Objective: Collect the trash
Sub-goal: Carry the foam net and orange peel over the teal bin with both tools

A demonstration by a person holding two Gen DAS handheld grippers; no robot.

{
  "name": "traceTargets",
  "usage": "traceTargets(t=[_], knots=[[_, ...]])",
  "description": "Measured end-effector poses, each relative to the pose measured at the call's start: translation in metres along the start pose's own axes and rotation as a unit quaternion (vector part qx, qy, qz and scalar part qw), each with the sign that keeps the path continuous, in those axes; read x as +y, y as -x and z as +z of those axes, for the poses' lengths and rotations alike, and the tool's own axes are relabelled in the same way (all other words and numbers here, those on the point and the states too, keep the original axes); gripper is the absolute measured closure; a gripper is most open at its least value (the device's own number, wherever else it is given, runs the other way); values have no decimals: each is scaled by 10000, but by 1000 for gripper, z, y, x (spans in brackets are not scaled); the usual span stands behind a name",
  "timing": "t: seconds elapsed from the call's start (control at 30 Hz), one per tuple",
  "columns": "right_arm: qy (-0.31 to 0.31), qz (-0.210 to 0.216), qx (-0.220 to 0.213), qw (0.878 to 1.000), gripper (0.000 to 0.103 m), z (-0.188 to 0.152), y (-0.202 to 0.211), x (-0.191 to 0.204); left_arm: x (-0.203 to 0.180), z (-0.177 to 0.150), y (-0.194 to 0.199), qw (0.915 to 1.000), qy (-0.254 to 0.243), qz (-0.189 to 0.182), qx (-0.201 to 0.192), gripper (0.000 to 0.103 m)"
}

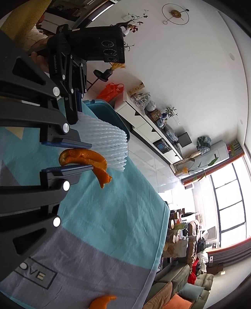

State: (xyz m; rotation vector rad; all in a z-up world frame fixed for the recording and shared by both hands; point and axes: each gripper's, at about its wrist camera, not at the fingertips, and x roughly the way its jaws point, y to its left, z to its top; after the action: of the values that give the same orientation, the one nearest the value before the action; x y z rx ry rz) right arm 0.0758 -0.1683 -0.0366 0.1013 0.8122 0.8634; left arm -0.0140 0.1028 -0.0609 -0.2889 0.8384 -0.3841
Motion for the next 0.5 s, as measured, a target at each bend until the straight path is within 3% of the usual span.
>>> traceTargets(t=[0.5], knots=[[240, 222, 129, 9994, 88, 9, -22, 15, 19, 1, 22, 9992, 215, 266, -197, 87]])
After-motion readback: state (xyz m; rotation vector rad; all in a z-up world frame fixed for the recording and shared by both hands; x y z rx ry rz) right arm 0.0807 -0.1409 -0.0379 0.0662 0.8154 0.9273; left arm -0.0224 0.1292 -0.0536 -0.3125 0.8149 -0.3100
